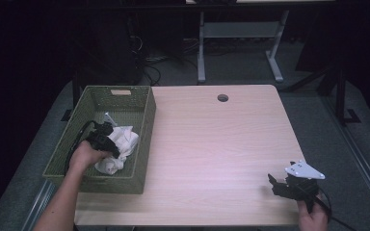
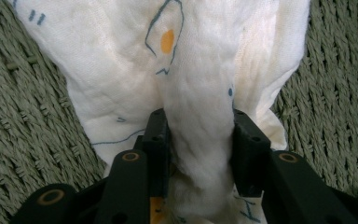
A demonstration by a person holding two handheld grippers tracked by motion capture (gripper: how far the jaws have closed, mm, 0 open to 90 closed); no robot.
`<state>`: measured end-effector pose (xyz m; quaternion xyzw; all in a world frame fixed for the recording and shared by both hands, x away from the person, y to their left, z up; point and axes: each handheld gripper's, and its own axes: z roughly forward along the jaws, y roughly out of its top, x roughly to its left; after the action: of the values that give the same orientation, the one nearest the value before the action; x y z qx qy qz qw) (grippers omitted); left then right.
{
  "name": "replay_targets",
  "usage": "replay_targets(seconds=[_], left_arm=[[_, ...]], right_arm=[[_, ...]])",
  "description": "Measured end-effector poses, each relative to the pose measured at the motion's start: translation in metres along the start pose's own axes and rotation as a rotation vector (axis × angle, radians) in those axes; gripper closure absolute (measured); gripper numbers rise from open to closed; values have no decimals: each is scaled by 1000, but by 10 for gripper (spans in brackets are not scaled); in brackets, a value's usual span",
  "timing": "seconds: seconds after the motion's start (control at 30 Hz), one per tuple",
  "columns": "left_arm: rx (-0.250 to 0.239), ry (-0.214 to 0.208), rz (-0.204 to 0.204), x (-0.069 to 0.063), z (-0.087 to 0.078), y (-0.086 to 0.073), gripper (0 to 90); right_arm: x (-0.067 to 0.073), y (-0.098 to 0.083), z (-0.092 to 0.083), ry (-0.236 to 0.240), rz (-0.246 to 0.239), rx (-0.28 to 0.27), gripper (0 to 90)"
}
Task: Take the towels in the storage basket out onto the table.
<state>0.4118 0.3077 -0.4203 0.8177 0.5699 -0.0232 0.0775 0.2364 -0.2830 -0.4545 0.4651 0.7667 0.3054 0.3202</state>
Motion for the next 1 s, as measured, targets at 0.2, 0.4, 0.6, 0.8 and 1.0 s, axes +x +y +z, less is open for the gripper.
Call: replay_targets(seconds=[0.2,0.4,0.6,0.8,1.0], left_arm=[[-11,-14,-3,3,-2,-2,684],[-58,-19,-4,6,-14,-5,700],[-109,-59,-15,11,-28,-8,702],[-140,-74,-18,10,-37,-10,702],[-174,-104,-15,10,-44,-12,701]], right_arm=[[0,0,0,-4,-1,-1,138],[0,0,0,-5,-1,-1,139],[0,0,1,-5,-3,-1,139],[-1,-1,0,-7,0,-2,139],[-3,-1,0,-12,9,-5,139]])
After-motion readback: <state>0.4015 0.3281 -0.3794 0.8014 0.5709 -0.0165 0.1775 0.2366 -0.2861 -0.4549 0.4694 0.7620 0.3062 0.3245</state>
